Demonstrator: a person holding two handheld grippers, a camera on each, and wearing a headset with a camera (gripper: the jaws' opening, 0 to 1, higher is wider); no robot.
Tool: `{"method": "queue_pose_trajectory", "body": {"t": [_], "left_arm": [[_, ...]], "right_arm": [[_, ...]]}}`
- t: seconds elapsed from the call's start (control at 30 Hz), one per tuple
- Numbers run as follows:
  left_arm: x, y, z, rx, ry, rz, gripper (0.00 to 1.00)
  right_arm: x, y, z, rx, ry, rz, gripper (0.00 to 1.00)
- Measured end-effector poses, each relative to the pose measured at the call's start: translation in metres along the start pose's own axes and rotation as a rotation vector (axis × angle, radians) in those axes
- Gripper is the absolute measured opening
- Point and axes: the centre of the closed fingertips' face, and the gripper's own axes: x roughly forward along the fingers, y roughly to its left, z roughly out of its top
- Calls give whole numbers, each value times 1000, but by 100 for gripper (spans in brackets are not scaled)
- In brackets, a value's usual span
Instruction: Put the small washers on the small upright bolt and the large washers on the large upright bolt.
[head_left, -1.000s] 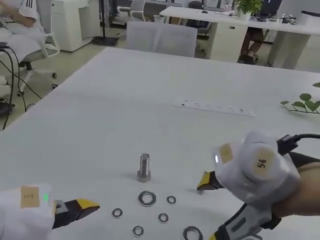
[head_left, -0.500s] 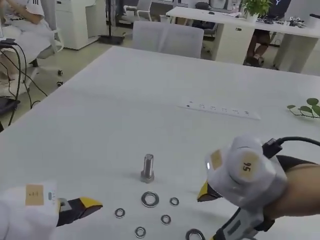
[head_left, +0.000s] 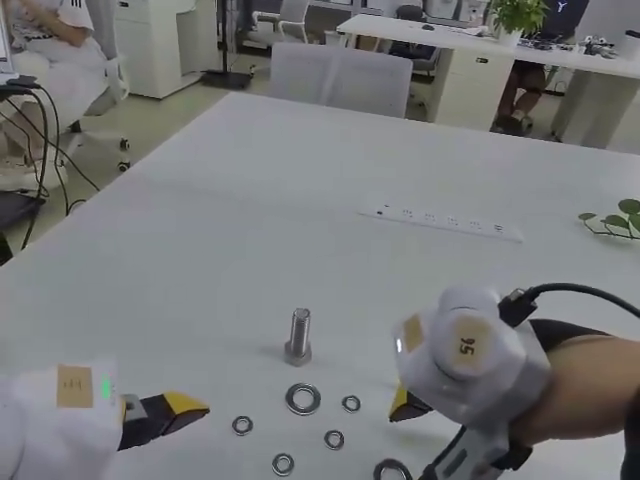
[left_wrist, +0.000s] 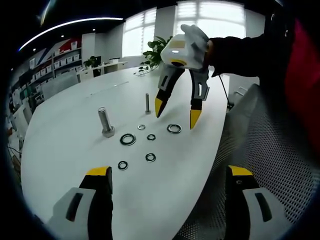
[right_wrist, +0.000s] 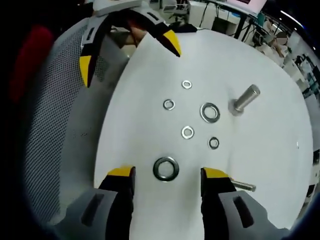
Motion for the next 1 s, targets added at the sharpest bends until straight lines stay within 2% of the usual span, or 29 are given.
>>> {"method": "queue_pose_trajectory", "body": {"t": [0.27,0.57,1.0], "left_arm": [[-1,0,1,-2,-4,2,94],[-1,0,1,-3,-6,1,93],[0,1,1,-5,-10,1,93]], "right_arm": [[6,0,0,-18,25,1,46],[10,2,-3,-5,42,11,37],[13,3,-4,-37,58,9,33]]}}
